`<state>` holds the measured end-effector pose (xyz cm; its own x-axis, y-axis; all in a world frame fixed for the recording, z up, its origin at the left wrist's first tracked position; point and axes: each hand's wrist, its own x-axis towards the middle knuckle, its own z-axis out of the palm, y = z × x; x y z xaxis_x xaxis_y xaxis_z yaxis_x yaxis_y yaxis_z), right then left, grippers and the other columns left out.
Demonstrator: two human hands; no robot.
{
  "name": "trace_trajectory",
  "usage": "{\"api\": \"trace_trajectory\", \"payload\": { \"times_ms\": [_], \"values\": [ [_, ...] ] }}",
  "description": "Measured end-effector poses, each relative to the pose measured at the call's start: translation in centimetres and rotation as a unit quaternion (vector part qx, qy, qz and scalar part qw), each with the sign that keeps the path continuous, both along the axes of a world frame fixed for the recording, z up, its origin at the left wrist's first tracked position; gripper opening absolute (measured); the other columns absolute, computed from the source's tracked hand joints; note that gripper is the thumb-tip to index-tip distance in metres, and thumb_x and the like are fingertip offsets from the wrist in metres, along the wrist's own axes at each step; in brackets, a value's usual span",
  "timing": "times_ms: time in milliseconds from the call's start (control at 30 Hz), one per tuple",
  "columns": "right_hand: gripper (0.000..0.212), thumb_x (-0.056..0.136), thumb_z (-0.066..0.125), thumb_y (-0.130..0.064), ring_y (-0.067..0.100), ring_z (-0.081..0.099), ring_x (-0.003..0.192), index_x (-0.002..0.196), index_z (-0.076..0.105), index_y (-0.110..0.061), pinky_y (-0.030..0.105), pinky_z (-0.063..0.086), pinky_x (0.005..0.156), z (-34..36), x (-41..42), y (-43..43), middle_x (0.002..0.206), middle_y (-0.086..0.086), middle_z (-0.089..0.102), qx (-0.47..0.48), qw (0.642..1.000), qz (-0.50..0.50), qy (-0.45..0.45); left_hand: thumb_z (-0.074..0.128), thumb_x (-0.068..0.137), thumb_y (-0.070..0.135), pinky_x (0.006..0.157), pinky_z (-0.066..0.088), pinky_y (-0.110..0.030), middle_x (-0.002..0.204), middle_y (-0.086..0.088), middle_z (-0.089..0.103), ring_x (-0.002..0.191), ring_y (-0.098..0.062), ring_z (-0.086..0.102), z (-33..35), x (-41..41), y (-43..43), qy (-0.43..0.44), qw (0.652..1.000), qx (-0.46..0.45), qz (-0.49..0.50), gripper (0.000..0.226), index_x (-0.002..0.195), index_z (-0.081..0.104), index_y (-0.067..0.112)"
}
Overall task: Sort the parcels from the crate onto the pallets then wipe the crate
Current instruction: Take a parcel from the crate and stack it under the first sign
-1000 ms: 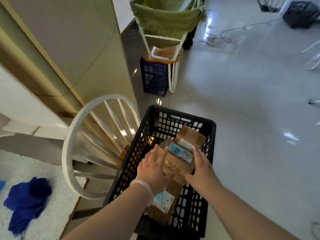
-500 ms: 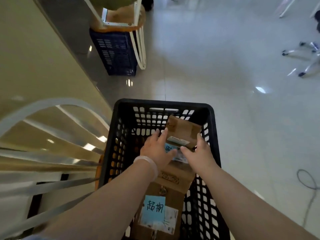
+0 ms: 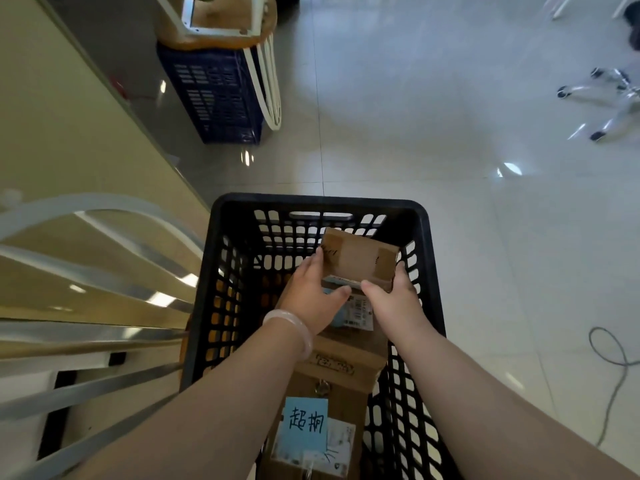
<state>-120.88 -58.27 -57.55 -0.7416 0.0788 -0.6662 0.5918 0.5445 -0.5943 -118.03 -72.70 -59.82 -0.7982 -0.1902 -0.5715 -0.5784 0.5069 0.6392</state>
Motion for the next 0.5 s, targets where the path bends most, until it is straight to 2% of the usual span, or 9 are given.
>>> {"api": "trace_trajectory", "payload": {
  "times_ms": [133, 267, 367, 433, 500],
  "values": [
    [0.077, 0.095, 0.06, -0.036, 0.026, 0.045, 0.131, 0.157, 0.014, -0.03, 0.037, 0.048, 0.091, 2.3, 0.9, 0.1, 0.152, 0.005, 0.032, -0.006, 0.999, 0.004, 0.043, 0.063, 0.094, 0.034, 0.111, 0.036, -0.035, 0.158, 0.006, 0.018, 0.14, -0.014, 0.032, 3.1, 1.2, 0.2, 0.034, 0.998, 0.028, 0.05, 0.086, 0.158, 0.006, 0.031],
    [0.072, 0.095, 0.059, -0.041, 0.024, 0.049, 0.124, 0.155, 0.021, -0.033, 0.036, 0.05, 0.087, 5.4, 2.2, 0.7, 0.147, 0.005, 0.036, -0.025, 0.998, 0.017, 0.061, 0.066, 0.092, 0.032, 0.107, 0.046, -0.043, 0.151, 0.003, 0.019, 0.131, -0.017, 0.039, 7.3, 2.7, 0.5, 0.04, 0.995, 0.035, 0.09, 0.085, 0.156, 0.01, 0.034],
    [0.063, 0.096, 0.056, -0.044, 0.018, 0.049, 0.113, 0.151, 0.028, -0.032, 0.031, 0.049, 0.079, 8.2, 3.1, 1.3, 0.141, 0.004, 0.042, -0.045, 0.996, 0.022, 0.068, 0.068, 0.09, 0.031, 0.108, 0.044, -0.046, 0.148, 0.002, 0.021, 0.131, -0.019, 0.039, 10.7, 4.2, 1.1, 0.052, 0.99, 0.033, 0.129, 0.077, 0.153, 0.024, 0.033],
    [0.056, 0.097, 0.054, -0.043, 0.016, 0.048, 0.109, 0.146, 0.031, -0.029, 0.023, 0.044, 0.069, 10.1, 4.0, 1.9, 0.137, 0.003, 0.044, -0.063, 0.995, 0.024, 0.067, 0.069, 0.09, 0.031, 0.108, 0.043, -0.039, 0.147, 0.002, 0.026, 0.127, -0.016, 0.041, 12.8, 5.8, 1.8, 0.071, 0.984, 0.038, 0.161, 0.069, 0.148, 0.031, 0.027],
    [0.048, 0.098, 0.053, -0.043, 0.016, 0.052, 0.105, 0.139, 0.033, -0.027, 0.022, 0.045, 0.065, 11.9, 5.0, 2.8, 0.131, 0.004, 0.047, -0.093, 0.994, 0.012, 0.055, 0.069, 0.089, 0.035, 0.098, 0.046, -0.032, 0.142, 0.002, 0.036, 0.118, -0.013, 0.046, 14.3, 7.7, 2.6, 0.086, 0.974, 0.054, 0.202, 0.064, 0.143, 0.037, 0.023]
  ]
}}
